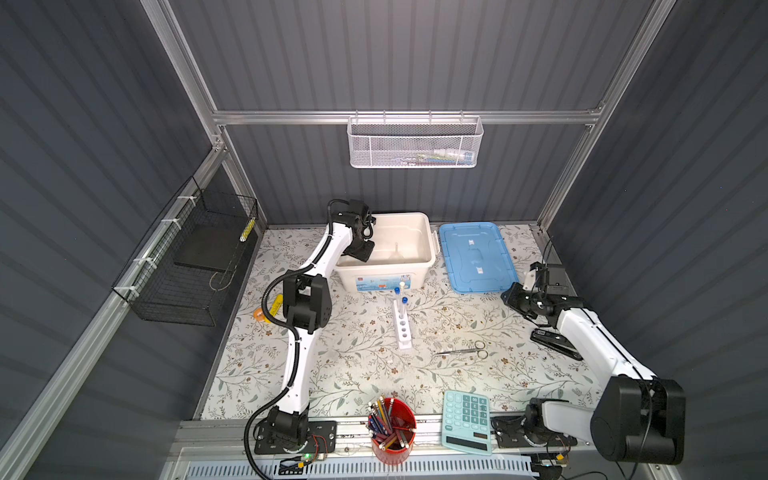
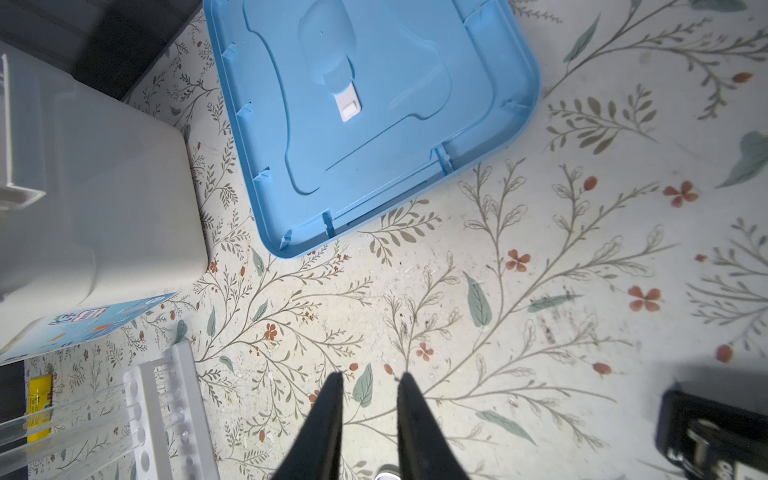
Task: Organize the chemistry lab equipment
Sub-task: 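Lift the left gripper out of the bin while the right reaches toward the scissors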
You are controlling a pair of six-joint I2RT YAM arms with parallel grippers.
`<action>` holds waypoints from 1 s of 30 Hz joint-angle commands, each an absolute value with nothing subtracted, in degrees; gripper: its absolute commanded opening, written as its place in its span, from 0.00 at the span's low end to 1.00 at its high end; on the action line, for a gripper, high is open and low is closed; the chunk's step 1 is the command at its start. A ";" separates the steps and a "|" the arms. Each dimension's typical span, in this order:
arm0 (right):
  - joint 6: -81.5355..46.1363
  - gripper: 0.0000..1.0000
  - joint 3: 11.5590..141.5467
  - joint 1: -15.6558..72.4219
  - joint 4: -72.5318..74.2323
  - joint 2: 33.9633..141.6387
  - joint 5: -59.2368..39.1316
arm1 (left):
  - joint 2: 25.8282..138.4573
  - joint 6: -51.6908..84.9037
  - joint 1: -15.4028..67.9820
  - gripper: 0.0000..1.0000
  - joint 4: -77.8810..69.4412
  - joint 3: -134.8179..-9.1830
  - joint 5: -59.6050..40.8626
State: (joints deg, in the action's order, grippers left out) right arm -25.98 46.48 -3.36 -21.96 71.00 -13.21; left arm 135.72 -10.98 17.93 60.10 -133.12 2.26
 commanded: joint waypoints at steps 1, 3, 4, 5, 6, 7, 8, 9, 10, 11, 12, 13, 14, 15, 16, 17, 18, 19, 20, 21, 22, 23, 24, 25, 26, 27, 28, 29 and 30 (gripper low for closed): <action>-24.97 0.26 48.57 -3.08 -24.88 69.53 -11.81 | 130.62 -11.21 17.61 0.51 60.03 -135.42 0.88; -24.39 0.26 49.10 -2.99 -25.93 69.36 -11.58 | 129.21 -11.24 17.58 0.52 59.87 -135.35 0.75; -24.19 0.27 49.45 -2.99 -26.67 69.35 -11.59 | 128.29 -11.22 17.60 0.53 59.93 -135.40 0.43; -23.82 0.27 49.79 -2.91 -27.20 69.34 -11.52 | 127.33 -11.24 17.65 0.54 59.74 -135.19 0.05; -23.58 0.27 50.03 -2.80 -27.79 69.35 -11.55 | 126.40 -11.06 17.66 0.55 59.44 -134.79 0.00; -23.17 0.27 50.39 -2.64 -28.48 69.35 -11.56 | 125.22 -11.03 17.67 0.57 59.04 -134.38 -0.36; -22.74 0.27 50.73 -2.40 -29.22 69.35 -11.45 | 124.06 -11.05 17.67 0.58 58.56 -133.95 -0.84; -22.41 0.27 50.95 -2.08 -29.87 69.32 -11.22 | 123.04 -11.01 17.67 0.59 58.43 -133.51 -1.10; -22.01 0.27 51.34 -1.71 -30.61 69.34 -10.93 | 121.82 -11.01 17.67 0.60 58.37 -132.98 -1.35; -21.53 0.27 51.69 -1.27 -31.41 69.35 -10.53 | 120.50 -10.94 17.67 0.62 57.61 -132.44 -1.81; -21.10 0.28 52.12 -0.72 -32.18 69.35 -9.97 | 119.29 -10.99 17.67 0.63 56.48 -131.82 -2.25; -20.43 0.28 52.64 -0.12 -33.19 69.39 -8.91 | 117.72 -10.99 17.66 0.65 55.75 -130.68 -2.32; -19.70 0.28 53.34 0.59 -34.42 69.43 -7.90 | 116.00 -10.98 17.67 0.66 54.96 -129.42 -2.43; -18.99 0.29 53.90 1.38 -35.43 69.55 -6.95 | 114.43 -10.99 17.67 0.68 54.24 -128.26 -2.61; -18.16 0.29 54.51 2.21 -36.77 69.67 -5.71 | 112.46 -11.20 17.67 0.69 53.24 -126.70 -2.82; -17.21 0.30 55.19 3.22 -38.11 69.83 -4.62 | 110.55 -11.18 17.67 0.71 52.12 -124.85 -2.81; -16.25 0.31 55.81 4.05 -39.19 69.92 -3.82 | 108.52 -11.16 17.67 0.72 51.13 -123.08 -2.99; -14.95 0.32 56.42 5.19 -40.46 70.04 -3.06 | 106.11 -11.33 17.67 0.74 49.63 -120.66 -3.27; -13.46 0.33 56.87 6.16 -41.52 70.15 -2.61 | 103.97 -11.34 17.67 0.75 48.16 -118.23 -3.31; -11.46 0.36 57.32 7.47 -42.63 70.22 -2.42 | 101.18 -11.34 17.67 0.77 46.25 -114.98 -3.26; -9.43 0.40 57.48 9.14 -43.46 70.00 -1.79 | 98.22 -11.80 17.67 0.80 44.28 -111.13 -3.97; -7.68 0.43 57.33 10.79 -43.92 69.52 -1.10 | 95.54 -12.35 17.67 0.83 42.16 -107.40 -4.91; -5.64 0.44 56.98 13.06 -44.30 68.91 -0.25 | 92.46 -12.65 17.67 0.85 39.70 -102.96 -5.91; -3.84 0.46 56.63 15.40 -44.61 68.34 0.60 | 89.30 -12.66 17.64 0.87 37.24 -98.56 -7.17; -2.47 0.47 56.29 17.23 -44.86 67.93 1.61 | 86.52 -12.70 17.58 0.90 35.18 -95.16 -8.52; -0.62 0.47 55.82 19.17 -45.03 67.53 2.07 | 83.40 -12.68 17.57 0.93 32.20 -90.70 -8.87; 1.01 0.48 55.28 21.14 -45.21 67.18 2.61 | 80.73 -12.42 17.58 0.95 29.74 -87.26 -8.06; 2.53 0.48 54.84 22.64 -45.32 66.94 2.91 | 78.79 -12.23 17.53 0.96 28.44 -85.11 -7.05; 4.24 0.48 54.36 24.52 -45.45 66.80 3.07 | 76.82 -12.17 17.49 0.97 27.09 -82.72 -5.98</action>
